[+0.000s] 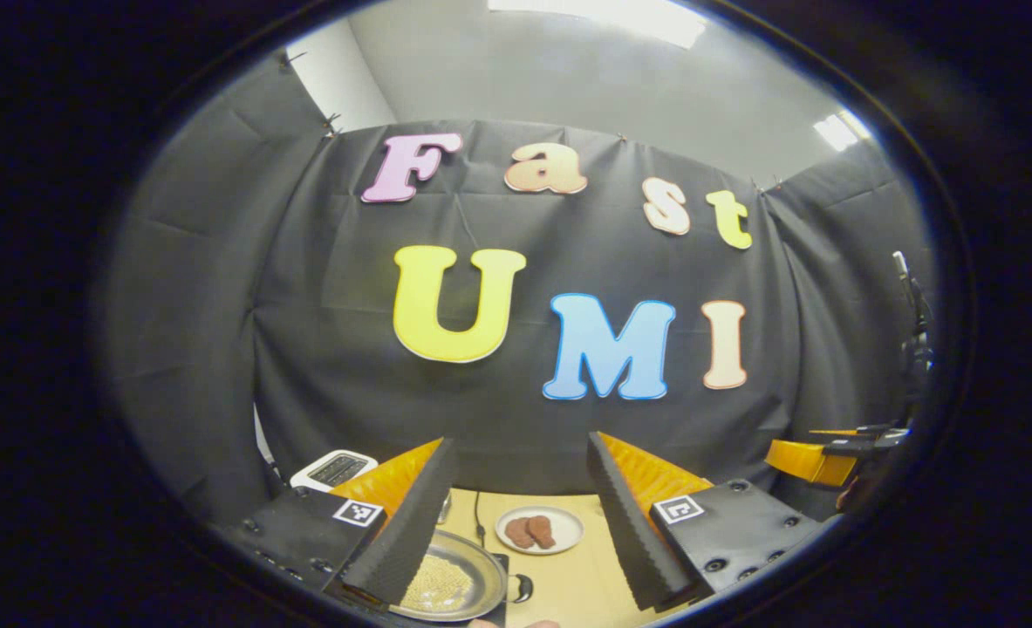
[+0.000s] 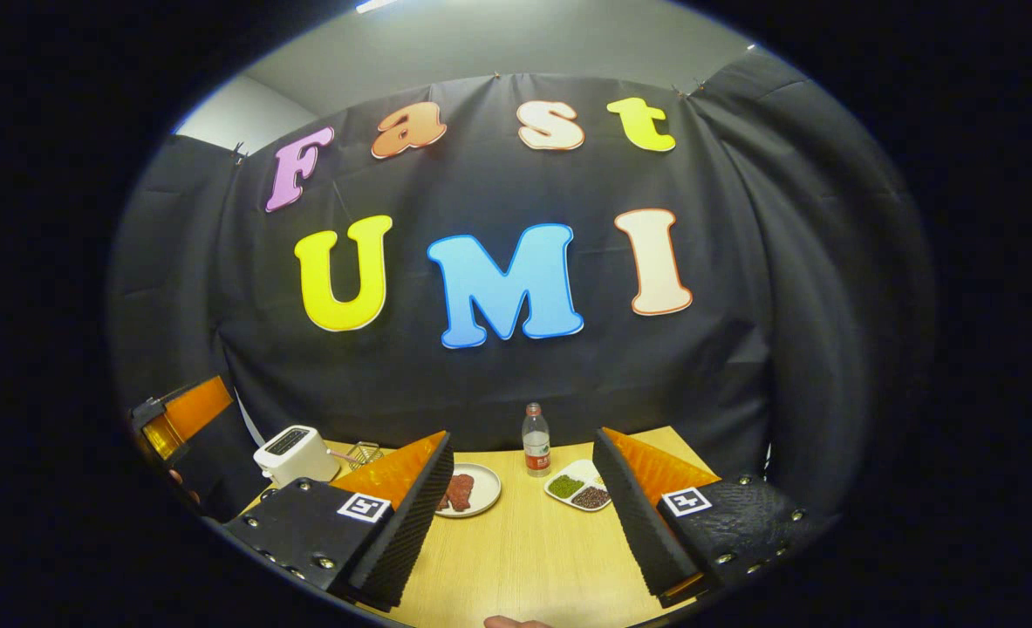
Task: First push the handle of the pot to place it horizontally, then grasp the pot with both hands and set it on the induction cooktop.
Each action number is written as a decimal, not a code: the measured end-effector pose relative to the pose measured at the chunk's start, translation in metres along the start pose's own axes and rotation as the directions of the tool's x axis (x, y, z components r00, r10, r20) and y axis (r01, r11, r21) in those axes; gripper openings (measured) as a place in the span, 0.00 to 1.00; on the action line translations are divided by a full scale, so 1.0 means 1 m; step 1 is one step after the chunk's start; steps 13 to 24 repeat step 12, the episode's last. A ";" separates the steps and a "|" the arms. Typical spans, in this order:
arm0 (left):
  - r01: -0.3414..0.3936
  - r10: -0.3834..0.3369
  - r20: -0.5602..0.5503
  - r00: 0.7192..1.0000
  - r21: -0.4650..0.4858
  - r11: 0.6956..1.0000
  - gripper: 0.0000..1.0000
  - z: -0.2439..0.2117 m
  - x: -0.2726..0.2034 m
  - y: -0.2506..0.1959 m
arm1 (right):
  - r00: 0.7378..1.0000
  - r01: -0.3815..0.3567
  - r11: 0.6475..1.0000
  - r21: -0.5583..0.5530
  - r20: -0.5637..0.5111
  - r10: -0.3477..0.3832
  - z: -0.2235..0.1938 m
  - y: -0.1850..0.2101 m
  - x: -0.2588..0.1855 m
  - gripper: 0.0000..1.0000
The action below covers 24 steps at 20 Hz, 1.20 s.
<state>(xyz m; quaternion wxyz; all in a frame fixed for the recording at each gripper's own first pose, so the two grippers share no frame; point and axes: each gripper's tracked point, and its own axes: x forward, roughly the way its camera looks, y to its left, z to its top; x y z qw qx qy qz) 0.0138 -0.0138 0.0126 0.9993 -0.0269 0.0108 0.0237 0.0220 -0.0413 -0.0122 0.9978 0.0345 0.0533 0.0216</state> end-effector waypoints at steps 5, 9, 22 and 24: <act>-0.009 0.007 0.043 0.999 0.050 0.999 0.95 0.017 -0.018 -0.038 | 0.998 0.004 1.000 -0.014 0.070 -0.003 0.029 -0.031 -0.025 0.97; -0.018 0.015 0.063 0.998 0.052 0.998 0.95 0.022 -0.031 -0.067 | 0.998 -0.014 1.000 -0.006 0.064 0.014 0.030 -0.051 -0.035 0.97; -0.028 0.026 0.056 0.998 0.043 0.999 0.95 0.019 -0.041 -0.079 | 0.998 -0.024 1.000 -0.012 0.061 0.025 0.029 -0.064 -0.042 0.97; -0.028 0.026 0.056 0.998 0.043 0.999 0.95 0.019 -0.041 -0.079 | 0.998 -0.024 1.000 -0.012 0.061 0.025 0.029 -0.064 -0.042 0.97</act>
